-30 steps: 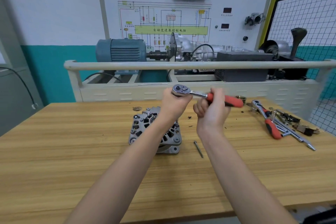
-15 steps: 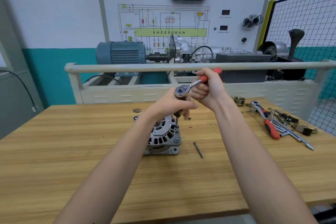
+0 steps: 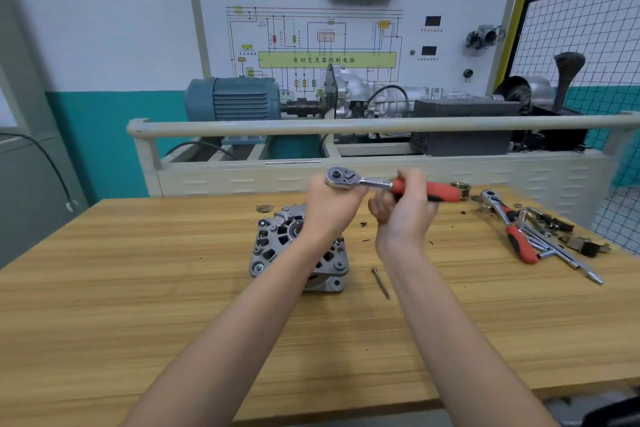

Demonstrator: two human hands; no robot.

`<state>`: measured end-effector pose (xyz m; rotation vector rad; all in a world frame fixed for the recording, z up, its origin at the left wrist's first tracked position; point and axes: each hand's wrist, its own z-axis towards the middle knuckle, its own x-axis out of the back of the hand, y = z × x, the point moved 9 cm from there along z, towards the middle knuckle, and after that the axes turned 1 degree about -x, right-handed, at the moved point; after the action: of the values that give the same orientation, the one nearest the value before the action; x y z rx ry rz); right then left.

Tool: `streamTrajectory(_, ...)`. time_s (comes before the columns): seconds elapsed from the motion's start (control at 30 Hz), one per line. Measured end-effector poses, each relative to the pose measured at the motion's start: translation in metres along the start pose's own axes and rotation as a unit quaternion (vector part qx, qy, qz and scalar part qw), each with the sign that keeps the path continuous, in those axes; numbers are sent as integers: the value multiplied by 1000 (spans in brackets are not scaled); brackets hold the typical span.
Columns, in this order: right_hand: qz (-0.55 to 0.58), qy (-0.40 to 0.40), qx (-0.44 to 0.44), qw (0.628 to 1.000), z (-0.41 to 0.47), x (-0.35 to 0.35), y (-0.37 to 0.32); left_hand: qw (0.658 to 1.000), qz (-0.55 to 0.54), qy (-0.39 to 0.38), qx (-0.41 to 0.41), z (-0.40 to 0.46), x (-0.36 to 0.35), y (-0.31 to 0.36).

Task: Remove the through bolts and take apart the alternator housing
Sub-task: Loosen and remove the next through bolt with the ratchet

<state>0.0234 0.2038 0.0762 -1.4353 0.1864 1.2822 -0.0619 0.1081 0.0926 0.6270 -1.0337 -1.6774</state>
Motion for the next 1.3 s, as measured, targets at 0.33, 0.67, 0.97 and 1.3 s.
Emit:
streamTrajectory(0.33, -92, -216, -256, 938, 45, -56, 23, 973, -1, -233, 3, -3, -21, 14)
streamTrajectory(0.67, 20, 33, 40, 998, -13, 8, -1, 995, -22, 94, 24, -2, -1, 2)
streamTrajectory(0.97, -107, -189, -223, 950, 42, -40, 13, 978, 57, -197, -45, 2, -12, 18)
streamTrajectory(1.3, -25, -37, -90, 995, 25, -12, 3, 997, -46, -42, -38, 3, -10, 11)
